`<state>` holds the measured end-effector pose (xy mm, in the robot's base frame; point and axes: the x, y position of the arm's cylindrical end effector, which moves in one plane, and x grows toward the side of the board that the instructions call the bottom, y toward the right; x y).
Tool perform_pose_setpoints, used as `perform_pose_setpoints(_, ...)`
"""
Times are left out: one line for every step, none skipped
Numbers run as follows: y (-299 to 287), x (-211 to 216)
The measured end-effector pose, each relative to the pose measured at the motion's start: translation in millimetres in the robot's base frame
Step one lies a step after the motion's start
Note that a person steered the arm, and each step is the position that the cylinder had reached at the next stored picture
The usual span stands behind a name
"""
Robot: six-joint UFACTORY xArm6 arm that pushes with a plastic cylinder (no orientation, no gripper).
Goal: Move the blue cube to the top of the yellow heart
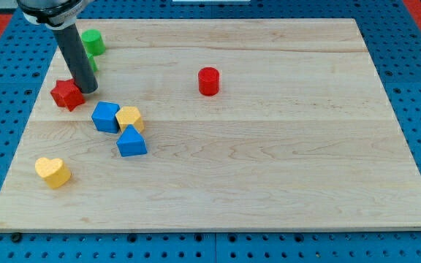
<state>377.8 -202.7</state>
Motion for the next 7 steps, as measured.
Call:
perform_pose_setpoints(6, -4)
perform_pose_setpoints(6, -8)
perform_pose_setpoints(15, -9)
perform_pose_setpoints(33, -10)
perform_pose_setpoints(65, 2)
perform_pose_setpoints(58, 66)
perform_pose_setpoints(54, 75)
